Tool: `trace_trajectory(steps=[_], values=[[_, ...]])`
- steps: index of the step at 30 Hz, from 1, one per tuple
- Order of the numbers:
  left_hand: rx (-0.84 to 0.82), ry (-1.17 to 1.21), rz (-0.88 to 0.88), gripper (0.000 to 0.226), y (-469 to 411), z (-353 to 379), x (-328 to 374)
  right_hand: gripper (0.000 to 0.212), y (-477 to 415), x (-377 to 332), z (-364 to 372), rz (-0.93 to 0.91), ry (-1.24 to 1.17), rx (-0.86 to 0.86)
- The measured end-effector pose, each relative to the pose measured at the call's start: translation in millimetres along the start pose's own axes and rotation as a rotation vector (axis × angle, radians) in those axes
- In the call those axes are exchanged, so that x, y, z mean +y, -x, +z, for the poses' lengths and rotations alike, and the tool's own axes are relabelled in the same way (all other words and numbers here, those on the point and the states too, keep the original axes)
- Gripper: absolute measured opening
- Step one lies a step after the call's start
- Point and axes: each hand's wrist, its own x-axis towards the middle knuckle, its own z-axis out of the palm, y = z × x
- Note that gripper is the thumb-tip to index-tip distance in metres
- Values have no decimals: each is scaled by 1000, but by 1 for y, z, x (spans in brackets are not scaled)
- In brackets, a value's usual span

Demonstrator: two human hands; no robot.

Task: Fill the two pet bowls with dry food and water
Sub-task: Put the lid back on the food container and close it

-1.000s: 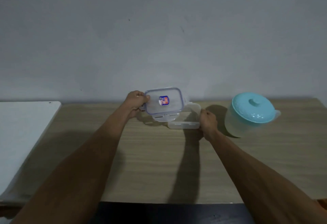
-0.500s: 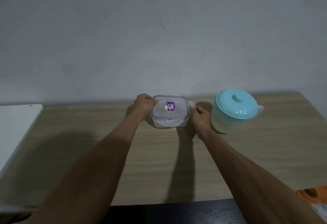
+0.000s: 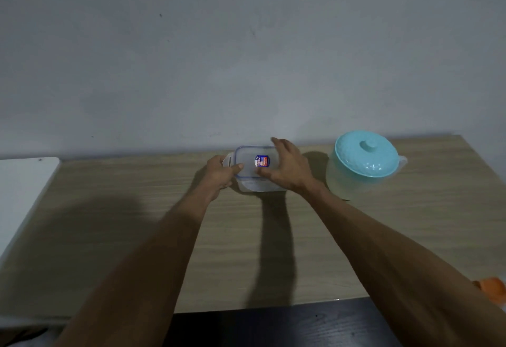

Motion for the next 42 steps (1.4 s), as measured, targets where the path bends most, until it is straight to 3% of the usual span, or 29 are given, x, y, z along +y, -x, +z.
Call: trace_trajectory(steps=[3, 9, 18, 25, 29, 33, 37, 39, 42], values=[[-16, 7, -26, 35, 4, -1, -1, 119, -14, -9, -1, -85, 213, -302], [-39, 18, -45, 40, 18, -1, 4, 129, -27, -13, -11, -147, 392, -442], [-52, -1, -36, 31, 18, -1, 4, 134, -31, -14, -5, -236, 607, -406], [-45, 67, -19, 26, 20, 3, 1, 121, -27, -6, 8, -277, 631, -271], [-38, 48, -32, 27, 21, 3, -1, 124, -28, -7, 8, -279, 619, -282], [-18, 17, -9, 31, 24, 5, 2, 129, -17, -3, 3, -100, 311, -302], [-2, 45, -11, 31, 27, 8, 2, 88, 5, 16, 19, 145, -201, 56], [-5, 29, -7, 38, 28, 8, 3, 66, 14, 19, 28, 247, -391, 126], [3, 19, -1, 40, 27, 7, 3, 54, 15, 17, 33, 313, -481, 172]])
